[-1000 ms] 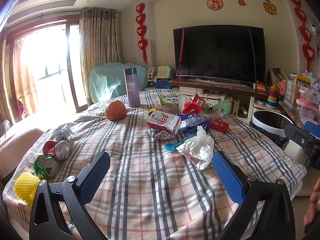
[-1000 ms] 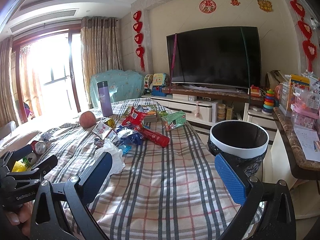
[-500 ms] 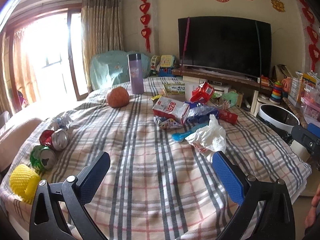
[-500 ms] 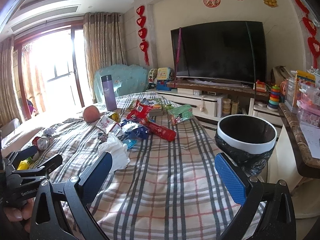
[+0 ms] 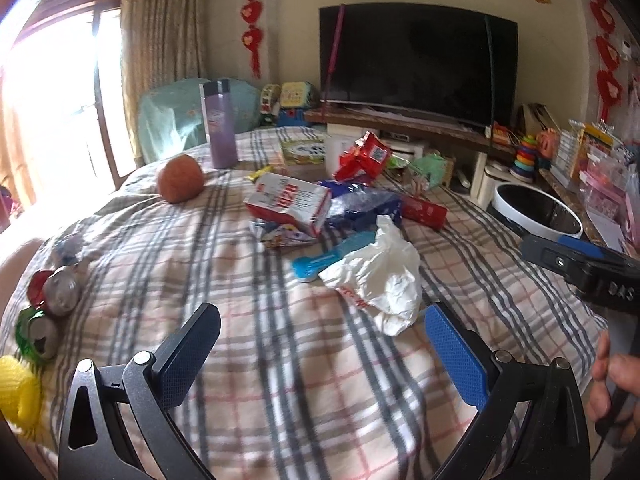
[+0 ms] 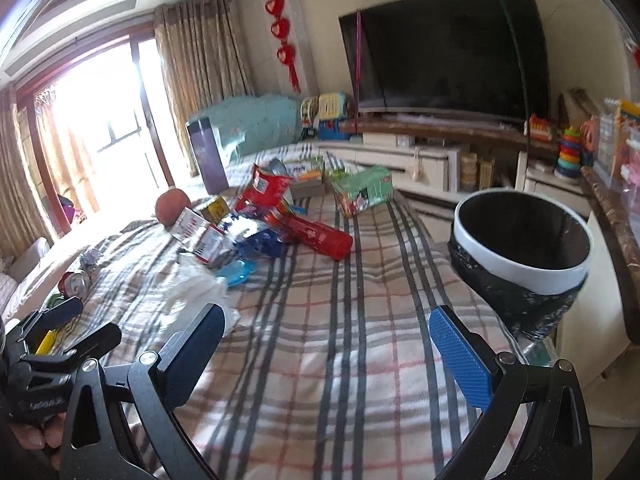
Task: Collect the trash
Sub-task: 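Grasp the white crumpled tissue with the left tool while the right tool grasps the red tube, then carry both held items over the trash bin and open both tools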
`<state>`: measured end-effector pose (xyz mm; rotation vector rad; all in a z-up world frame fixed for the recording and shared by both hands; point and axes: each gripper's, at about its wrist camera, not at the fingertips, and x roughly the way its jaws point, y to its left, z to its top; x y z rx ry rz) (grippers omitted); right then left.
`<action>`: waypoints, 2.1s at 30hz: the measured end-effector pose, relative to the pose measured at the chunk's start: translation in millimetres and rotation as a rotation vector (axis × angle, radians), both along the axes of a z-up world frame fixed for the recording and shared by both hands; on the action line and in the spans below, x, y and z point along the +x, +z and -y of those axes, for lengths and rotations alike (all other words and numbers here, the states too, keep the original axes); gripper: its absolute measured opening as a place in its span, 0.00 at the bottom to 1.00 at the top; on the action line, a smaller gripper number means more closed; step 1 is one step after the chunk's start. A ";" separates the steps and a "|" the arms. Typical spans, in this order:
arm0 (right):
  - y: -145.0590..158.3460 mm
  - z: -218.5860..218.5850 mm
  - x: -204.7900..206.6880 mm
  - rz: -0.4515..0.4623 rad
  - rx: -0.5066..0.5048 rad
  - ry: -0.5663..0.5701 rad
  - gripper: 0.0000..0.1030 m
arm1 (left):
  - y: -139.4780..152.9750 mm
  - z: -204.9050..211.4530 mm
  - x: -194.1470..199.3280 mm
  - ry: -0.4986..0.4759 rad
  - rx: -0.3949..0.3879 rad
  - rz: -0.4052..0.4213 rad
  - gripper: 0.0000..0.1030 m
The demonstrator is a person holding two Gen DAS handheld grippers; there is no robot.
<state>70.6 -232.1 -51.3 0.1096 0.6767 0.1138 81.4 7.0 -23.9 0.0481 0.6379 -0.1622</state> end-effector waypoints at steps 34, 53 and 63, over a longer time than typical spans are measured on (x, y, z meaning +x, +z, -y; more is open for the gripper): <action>-65.7 -2.4 185.7 -0.298 0.002 0.283 0.46 | -42.2 26.5 150.1 -0.105 -0.124 -0.252 0.50; -27.3 62.9 101.6 -0.192 0.139 0.098 0.36 | -17.4 70.2 137.9 -0.245 -0.144 -0.198 0.38; -10.4 88.8 67.3 -0.130 0.177 0.030 0.35 | -11.9 92.0 142.4 -0.284 -0.143 -0.195 0.38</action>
